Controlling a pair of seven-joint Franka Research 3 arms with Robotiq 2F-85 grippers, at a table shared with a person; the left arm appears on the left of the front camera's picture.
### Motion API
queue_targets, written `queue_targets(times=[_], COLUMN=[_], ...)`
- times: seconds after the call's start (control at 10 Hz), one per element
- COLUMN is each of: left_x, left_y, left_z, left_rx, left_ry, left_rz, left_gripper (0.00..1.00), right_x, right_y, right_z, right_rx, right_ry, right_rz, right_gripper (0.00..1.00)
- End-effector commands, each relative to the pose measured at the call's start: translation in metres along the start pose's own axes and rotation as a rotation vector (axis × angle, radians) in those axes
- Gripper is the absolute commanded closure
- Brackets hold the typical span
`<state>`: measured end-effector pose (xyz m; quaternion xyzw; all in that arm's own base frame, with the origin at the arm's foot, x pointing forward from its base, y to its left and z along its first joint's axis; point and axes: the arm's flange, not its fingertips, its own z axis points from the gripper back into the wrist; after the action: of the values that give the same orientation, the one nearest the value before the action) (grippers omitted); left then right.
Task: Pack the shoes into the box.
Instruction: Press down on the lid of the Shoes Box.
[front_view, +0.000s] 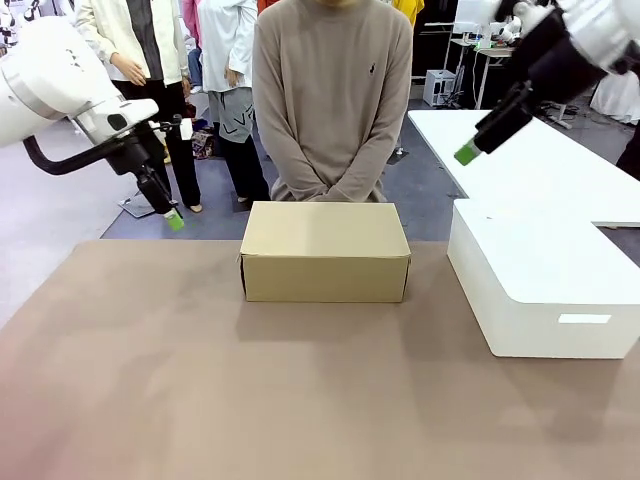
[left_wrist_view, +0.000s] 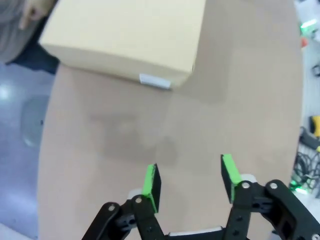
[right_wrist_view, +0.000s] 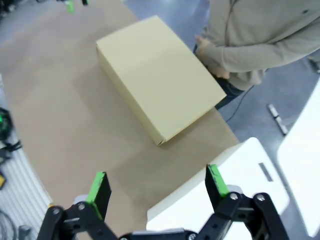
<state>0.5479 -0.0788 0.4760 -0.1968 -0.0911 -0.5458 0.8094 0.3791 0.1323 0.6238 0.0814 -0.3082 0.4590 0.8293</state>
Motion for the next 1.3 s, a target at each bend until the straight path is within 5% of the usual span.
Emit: queue_targets(times=[0.0, 0.6, 0.8, 0.9, 1.2], left_x=[-0.007, -0.005, -0.006, -0.001, -0.001], left_y=[-0.027, -0.068, -0.068, -0.063, -0.063], left_z=[-0.003, -0.003, -0.003, -0.001, -0.001], left_rx=[0.091, 0.167, 0.241, 0.148, 0.148], left_ry=[0.127, 0.249, 0.3, 0.24, 0.24], left_rz=[0.046, 0.034, 0.091, 0.02, 0.02], left_gripper=[0.0, 0.0, 0.0, 0.0, 0.0], right_x=[0.032, 0.08, 0.072, 0.072, 0.072], right_y=[-0.005, -0.004, 0.002, 0.002, 0.002], right_z=[-0.01, -0.09, -0.088, -0.088, -0.088], right_rx=[-0.038, -0.043, -0.002, -0.002, -0.002], right_ry=[0.094, 0.168, 0.151, 0.151, 0.151], right_rz=[-0.004, 0.013, 0.04, 0.04, 0.04], right_gripper=[0.0, 0.0, 0.0, 0.0, 0.0])
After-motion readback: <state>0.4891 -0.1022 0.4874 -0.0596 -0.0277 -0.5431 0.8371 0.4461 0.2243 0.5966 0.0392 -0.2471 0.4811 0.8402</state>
